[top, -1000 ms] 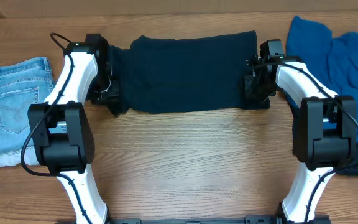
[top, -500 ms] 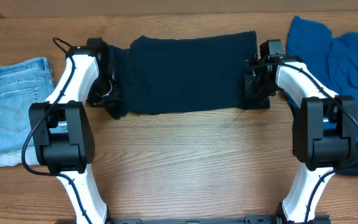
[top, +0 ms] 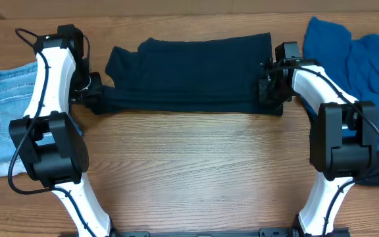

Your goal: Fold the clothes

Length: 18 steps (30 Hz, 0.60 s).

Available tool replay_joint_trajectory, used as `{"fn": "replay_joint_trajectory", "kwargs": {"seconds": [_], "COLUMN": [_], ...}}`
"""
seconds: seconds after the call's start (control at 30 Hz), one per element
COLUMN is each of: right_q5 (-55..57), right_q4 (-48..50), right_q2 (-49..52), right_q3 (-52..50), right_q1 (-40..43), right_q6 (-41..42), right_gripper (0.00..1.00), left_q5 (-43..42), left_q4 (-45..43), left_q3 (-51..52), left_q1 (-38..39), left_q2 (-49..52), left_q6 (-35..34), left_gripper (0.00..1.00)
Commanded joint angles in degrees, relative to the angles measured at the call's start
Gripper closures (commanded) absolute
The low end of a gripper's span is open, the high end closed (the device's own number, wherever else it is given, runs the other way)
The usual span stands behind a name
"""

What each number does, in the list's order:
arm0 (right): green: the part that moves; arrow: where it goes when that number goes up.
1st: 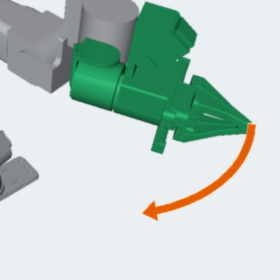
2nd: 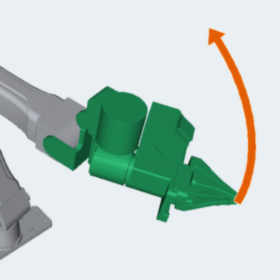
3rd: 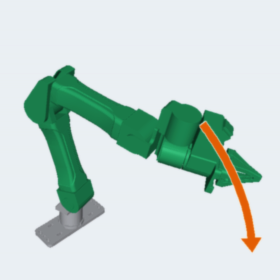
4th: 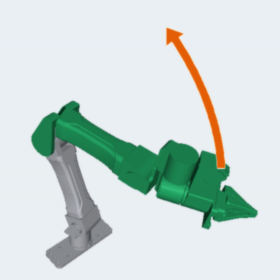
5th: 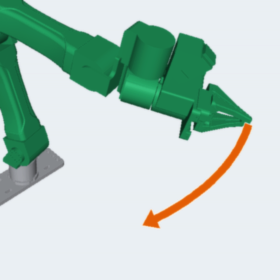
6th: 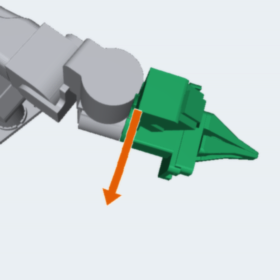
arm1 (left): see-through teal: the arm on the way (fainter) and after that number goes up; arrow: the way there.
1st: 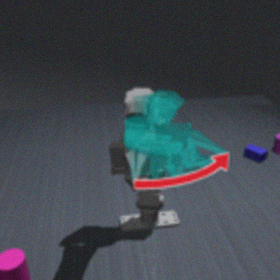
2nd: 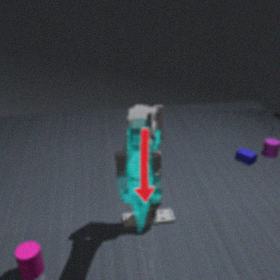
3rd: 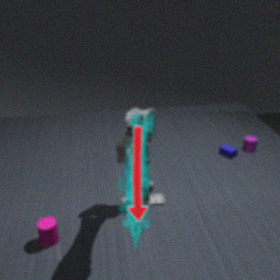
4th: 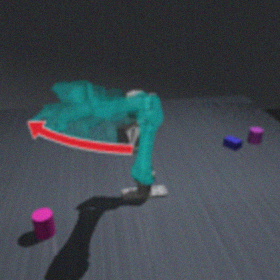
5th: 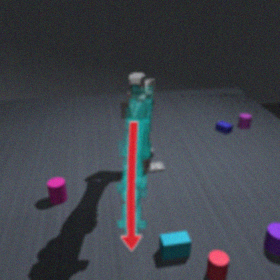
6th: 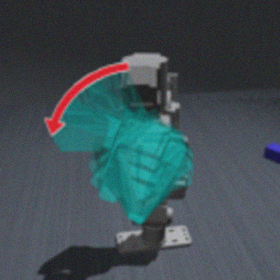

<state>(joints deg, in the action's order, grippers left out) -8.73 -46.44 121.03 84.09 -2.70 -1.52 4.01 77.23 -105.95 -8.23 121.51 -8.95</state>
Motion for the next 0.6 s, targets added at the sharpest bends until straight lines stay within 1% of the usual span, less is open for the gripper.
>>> {"fn": "replay_joint_trajectory", "kwargs": {"seconds": [0.0, 0.03, 0.07, 0.1, 0.13, 0.17, 0.2, 0.23, 0.27, 0.3, 0.37, 0.4, 0.47, 0.57], "right_q5": [2.69, 2.69, 2.69, 2.69, 2.67, 2.67, 2.69, 2.71, 4.42, 5.25, 5.2, 5.22, 5.22, 5.22], "right_q4": [-1.84, -1.73, -1.55, -1.42, -1.36, -1.22, -0.94, -0.42, -0.13, -0.48, -2.25, -4.24, -9.09, -11.76], "right_q2": [2.56, 2.56, 2.56, 2.56, 2.56, 2.56, 2.56, 2.56, 2.56, 2.56, 2.56, 2.56, 2.56, 2.56], "right_q3": [-2.45, -2.45, -2.45, -2.45, -2.45, -2.45, -2.45, -2.45, -2.45, -2.45, -2.45, -2.47, -2.89, -4.59], "right_q1": [0.59, 0.59, 0.59, 0.59, 0.63, 0.63, 0.63, 0.83, 1.53, 2.32, 4.09, 5.18, 6.86, 7.06], "right_q6": [-0.02, 0.0, 0.0, 0.02, 0.22, 0.22, 0.22, 0.48, 3.48, 5.09, 6.6, 6.71, 6.71, 7.56], "right_gripper": [0.79, 0.79, 0.79, 0.79, 0.72, 0.68, 0.67, 0.67, 0.67, 0.67, 0.67, 0.67, 0.66, 0.66], "left_q5": [-2.6, -2.58, -2.56, -2.56, -2.56, -2.56, -2.56, -2.56, -2.56, -2.56, -2.58, -2.58, -2.58, -2.62], "left_q4": [3.67, 4.5, 5.18, 5.22, 5.2, 5.05, 4.9, 4.52, 3.65, 2.86, 1.29, 0.33, -1.6, -3.82], "left_q3": [-1.29, -1.29, -1.29, -1.27, -1.25, -1.25, -1.25, -1.25, -1.25, -1.25, -1.25, -1.25, -1.25, -1.25], "left_q1": [0.42, 0.42, 0.42, 0.42, 0.42, 0.42, 0.42, 0.42, 0.42, 0.42, 0.42, 0.42, 0.42, 0.42], "left_q2": [-1.84, -1.84, -1.84, -1.84, -1.84, -1.84, -1.84, -1.84, -1.84, -1.84, -1.84, -1.84, -1.84, -1.84], "left_q6": [0.39, 0.39, 0.42, 0.42, 0.42, 0.39, 0.39, 0.39, 0.39, 0.37, 0.33, 0.35, 0.35, 0.35], "left_gripper": [0.65, 0.52, 0.42, 0.39, 0.37, 0.37, 0.39, 0.43, 0.46, 0.46, 0.43, 0.43, 0.39, 0.39]}}
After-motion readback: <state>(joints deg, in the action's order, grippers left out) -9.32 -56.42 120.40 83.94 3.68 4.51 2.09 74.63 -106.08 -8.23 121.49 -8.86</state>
